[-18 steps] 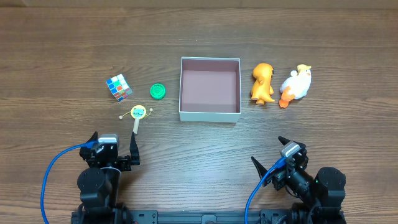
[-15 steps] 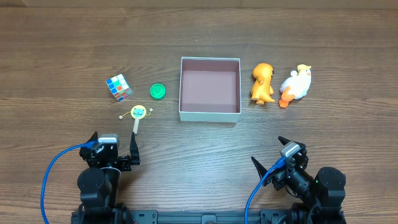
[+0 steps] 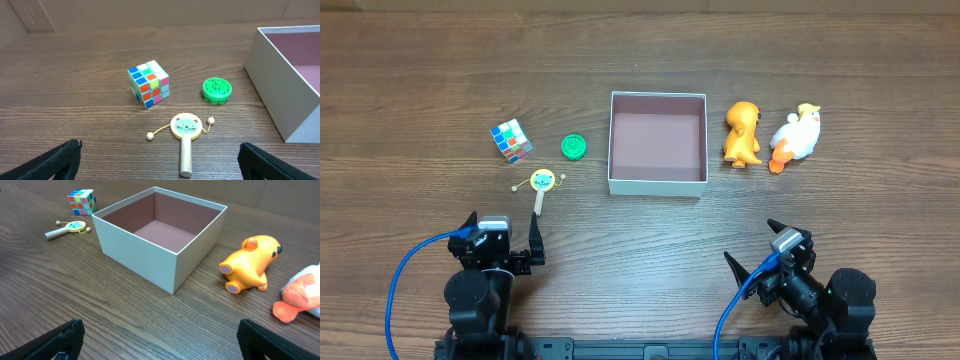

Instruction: Pack container

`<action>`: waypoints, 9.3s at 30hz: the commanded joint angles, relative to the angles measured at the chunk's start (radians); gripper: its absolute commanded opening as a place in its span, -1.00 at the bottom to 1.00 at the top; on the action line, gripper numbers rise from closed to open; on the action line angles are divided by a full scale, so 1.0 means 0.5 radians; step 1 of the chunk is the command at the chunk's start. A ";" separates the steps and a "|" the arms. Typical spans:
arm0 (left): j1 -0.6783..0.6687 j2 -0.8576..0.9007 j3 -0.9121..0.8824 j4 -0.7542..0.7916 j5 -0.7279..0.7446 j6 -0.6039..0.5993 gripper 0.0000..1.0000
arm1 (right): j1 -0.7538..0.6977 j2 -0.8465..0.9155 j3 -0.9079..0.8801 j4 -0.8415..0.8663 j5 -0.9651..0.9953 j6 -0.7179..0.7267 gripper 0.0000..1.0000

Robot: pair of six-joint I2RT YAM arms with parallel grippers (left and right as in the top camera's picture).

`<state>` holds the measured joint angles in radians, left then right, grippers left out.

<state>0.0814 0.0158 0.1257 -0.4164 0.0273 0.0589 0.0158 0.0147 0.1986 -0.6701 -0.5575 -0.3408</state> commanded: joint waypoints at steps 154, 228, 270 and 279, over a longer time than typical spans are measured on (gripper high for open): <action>-0.012 2.504 1.717 -0.429 0.507 -0.388 1.00 | 1.225 3.698 2.457 0.164 0.914 1.836 -0.81; -0.012 2.504 1.717 -0.429 0.507 -0.388 1.00 | 0.673 2.968 2.548 -0.649 0.745 0.642 -0.76; -0.012 2.504 1.717 -0.429 0.507 -0.388 1.00 | 0.808 3.143 2.572 -0.320 1.157 0.852 0.71; -0.012 2.504 1.717 -0.446 0.597 -0.527 1.00 | 0.793 2.854 2.572 -0.848 0.823 1.315 1.00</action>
<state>0.0784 1.2617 0.9565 -0.6323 0.2817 -0.1364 0.4194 1.4601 1.4700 -1.0664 -0.0513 0.2516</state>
